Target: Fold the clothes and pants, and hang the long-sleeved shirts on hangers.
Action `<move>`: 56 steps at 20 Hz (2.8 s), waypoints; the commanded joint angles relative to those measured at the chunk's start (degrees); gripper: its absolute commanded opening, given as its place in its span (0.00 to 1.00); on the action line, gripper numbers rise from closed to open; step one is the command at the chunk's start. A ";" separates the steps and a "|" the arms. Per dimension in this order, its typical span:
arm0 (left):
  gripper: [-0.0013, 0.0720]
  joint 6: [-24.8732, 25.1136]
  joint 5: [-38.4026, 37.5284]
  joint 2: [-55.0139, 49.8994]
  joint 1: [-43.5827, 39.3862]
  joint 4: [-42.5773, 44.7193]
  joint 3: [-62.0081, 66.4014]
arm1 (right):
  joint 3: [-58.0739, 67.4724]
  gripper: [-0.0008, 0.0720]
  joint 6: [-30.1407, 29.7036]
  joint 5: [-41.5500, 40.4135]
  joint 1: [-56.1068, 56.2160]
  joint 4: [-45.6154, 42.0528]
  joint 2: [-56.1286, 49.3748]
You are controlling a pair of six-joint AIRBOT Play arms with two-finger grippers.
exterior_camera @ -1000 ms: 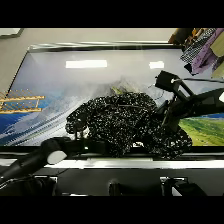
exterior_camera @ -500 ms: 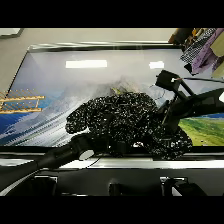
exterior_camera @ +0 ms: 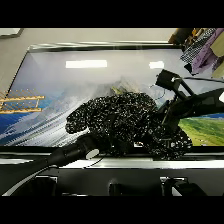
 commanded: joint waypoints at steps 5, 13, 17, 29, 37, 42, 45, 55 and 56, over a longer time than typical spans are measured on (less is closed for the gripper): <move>0.05 0.00 0.20 -0.02 -0.04 -0.39 0.07 | 0.02 0.05 0.50 0.02 0.02 0.04 0.04; 0.64 0.00 0.17 -0.04 -1.09 -4.68 0.09 | 0.02 0.05 0.55 0.02 0.02 0.04 0.04; 0.59 -0.07 1.07 -2.08 -0.98 -4.70 0.11 | 0.02 0.05 0.57 0.02 0.02 0.11 0.04; 0.04 0.00 -4.44 2.21 4.57 -4.48 0.09 | 0.07 0.05 1.62 -0.07 0.02 0.09 0.72; 0.04 1.55 -7.23 6.10 11.47 -4.46 0.11 | 0.09 0.05 4.59 0.42 0.02 0.11 3.23; 0.04 2.80 -8.28 7.45 17.31 -4.44 1.27 | 0.15 0.05 4.63 2.40 0.02 0.11 4.15; 0.04 6.29 -9.94 7.41 19.96 -4.33 4.76 | 0.13 0.05 4.61 2.43 0.02 0.11 4.20; 0.04 6.56 -14.58 7.37 24.02 -1.16 11.10 | 0.13 0.05 4.61 2.36 0.02 -2.36 4.13; 0.04 7.37 -15.13 7.37 24.02 -1.14 11.74 | 0.13 0.05 4.61 2.16 0.02 -3.02 4.07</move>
